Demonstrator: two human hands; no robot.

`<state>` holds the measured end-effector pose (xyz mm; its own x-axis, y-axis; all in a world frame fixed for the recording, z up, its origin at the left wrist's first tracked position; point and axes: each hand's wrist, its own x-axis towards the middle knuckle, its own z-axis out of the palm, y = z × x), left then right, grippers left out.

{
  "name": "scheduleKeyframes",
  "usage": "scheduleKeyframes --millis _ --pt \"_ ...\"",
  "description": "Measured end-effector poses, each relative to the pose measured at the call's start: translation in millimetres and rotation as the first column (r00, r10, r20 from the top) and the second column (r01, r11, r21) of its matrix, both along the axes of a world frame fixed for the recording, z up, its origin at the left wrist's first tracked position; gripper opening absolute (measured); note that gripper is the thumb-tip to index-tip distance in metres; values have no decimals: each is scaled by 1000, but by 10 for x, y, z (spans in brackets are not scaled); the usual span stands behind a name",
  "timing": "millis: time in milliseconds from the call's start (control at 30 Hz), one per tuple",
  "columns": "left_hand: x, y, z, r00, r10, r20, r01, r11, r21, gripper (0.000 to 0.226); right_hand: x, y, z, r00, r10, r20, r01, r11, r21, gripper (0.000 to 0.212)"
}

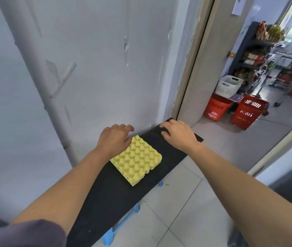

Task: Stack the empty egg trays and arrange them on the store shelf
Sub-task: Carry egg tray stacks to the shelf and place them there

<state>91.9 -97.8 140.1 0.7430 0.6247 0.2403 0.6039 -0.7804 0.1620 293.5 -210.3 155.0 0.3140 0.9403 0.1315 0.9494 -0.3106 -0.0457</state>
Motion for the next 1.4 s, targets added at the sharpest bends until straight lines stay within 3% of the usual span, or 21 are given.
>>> scheduleKeyframes --millis 233,800,1200,1400 --pt "510 249 -497 986 110 -122 -129 978 -162 34 691 358 -445 995 -24 -99 4 981 -195 44" --pt "1405 1455 -1682 935 286 -209 -346 863 -367 37 1810 1805 -1656 962 -73 -263 -68 869 -490 48" --pt "1578 1201 -3156 774 516 -369 -633 604 -484 60 2145 2111 -3219 914 -82 -396 -158 830 -536 38" --pt "1673 1159 -3862 701 625 -343 -700 512 -499 68 2215 2174 -3981 929 -113 -352 -86 860 -503 33"
